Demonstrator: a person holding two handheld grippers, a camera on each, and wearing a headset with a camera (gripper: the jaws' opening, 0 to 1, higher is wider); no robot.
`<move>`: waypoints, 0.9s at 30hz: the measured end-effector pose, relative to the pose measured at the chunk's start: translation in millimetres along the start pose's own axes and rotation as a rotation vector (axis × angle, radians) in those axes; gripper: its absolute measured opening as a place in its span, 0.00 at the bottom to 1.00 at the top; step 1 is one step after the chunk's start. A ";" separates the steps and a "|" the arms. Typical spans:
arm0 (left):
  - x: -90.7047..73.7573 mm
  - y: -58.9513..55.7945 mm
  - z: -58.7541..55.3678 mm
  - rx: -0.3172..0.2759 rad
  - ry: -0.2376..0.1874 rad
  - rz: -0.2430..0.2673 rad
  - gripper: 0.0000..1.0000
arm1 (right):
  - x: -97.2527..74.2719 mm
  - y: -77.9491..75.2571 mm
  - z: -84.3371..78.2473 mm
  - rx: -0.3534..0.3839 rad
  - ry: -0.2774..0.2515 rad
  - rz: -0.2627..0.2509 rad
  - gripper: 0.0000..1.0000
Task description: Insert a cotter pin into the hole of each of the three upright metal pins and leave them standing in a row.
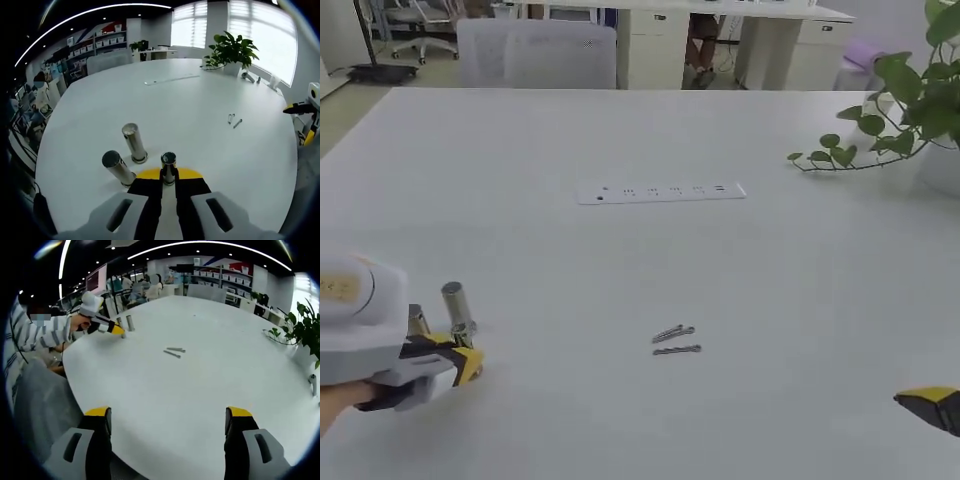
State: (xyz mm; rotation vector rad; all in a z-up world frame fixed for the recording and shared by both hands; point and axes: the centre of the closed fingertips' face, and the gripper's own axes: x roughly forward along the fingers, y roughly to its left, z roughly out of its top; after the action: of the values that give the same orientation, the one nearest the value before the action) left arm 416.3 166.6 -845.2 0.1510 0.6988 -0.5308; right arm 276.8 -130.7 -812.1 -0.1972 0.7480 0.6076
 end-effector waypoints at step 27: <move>-44.2 -24.6 -9.0 -0.235 0.034 0.134 0.07 | -0.9 12.9 16.0 -0.007 -0.087 0.047 0.97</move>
State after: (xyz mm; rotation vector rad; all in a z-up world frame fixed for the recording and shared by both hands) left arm 370.3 166.5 -822.4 -0.0133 0.7726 -0.3152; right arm 278.0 -114.6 -799.4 -0.1588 0.6684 0.6588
